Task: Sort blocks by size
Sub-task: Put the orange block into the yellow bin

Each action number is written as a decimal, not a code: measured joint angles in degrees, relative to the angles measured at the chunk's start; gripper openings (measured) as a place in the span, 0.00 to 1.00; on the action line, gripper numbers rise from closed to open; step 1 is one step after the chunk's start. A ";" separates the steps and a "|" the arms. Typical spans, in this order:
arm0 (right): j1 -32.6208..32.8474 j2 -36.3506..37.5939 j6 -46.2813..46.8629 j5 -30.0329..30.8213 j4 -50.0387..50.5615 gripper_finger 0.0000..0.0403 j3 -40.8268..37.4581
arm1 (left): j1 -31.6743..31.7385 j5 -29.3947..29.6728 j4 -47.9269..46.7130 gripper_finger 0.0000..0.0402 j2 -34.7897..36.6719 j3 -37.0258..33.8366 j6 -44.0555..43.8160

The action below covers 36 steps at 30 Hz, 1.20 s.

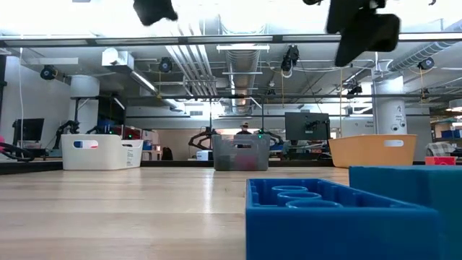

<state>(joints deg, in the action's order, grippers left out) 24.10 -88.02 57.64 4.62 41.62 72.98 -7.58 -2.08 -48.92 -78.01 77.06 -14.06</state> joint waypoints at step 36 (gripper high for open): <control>3.36 -32.75 -12.24 -5.07 -3.26 0.04 20.29 | -6.53 17.72 20.47 0.44 14.39 -17.14 -9.21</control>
<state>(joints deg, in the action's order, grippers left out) 27.46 -120.77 45.40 -0.45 38.37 93.27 -14.11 15.64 -28.45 -63.61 59.92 -23.27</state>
